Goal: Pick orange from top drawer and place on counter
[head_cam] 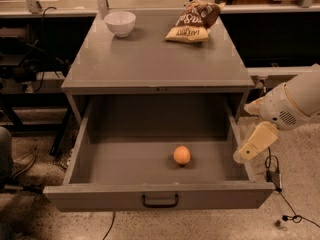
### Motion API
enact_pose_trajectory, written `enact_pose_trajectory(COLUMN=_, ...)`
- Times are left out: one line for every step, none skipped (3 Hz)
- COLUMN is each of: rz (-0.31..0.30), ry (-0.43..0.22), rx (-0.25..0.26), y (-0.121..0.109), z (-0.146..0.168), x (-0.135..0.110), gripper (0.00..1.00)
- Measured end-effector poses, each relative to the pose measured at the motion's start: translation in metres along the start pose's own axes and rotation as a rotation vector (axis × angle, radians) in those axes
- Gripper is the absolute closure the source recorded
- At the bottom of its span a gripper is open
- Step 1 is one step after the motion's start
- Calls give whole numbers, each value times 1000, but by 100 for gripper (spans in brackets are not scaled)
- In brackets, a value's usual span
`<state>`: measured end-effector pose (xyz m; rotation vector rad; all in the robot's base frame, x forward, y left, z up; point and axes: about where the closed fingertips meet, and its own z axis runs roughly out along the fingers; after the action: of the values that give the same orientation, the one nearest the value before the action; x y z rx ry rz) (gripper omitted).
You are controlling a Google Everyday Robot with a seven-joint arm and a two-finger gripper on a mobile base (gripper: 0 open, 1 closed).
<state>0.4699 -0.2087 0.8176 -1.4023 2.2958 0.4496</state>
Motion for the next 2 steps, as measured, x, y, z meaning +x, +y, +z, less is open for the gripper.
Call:
enact_pose_trajectory(rz=3, ry=-18, rx=-5, y=3, z=4, x=2, gripper=0)
enact_pose_trajectory(rz=-29, ry=-93, rx=-28, y=0, z=45, x=-2, gripper=0)
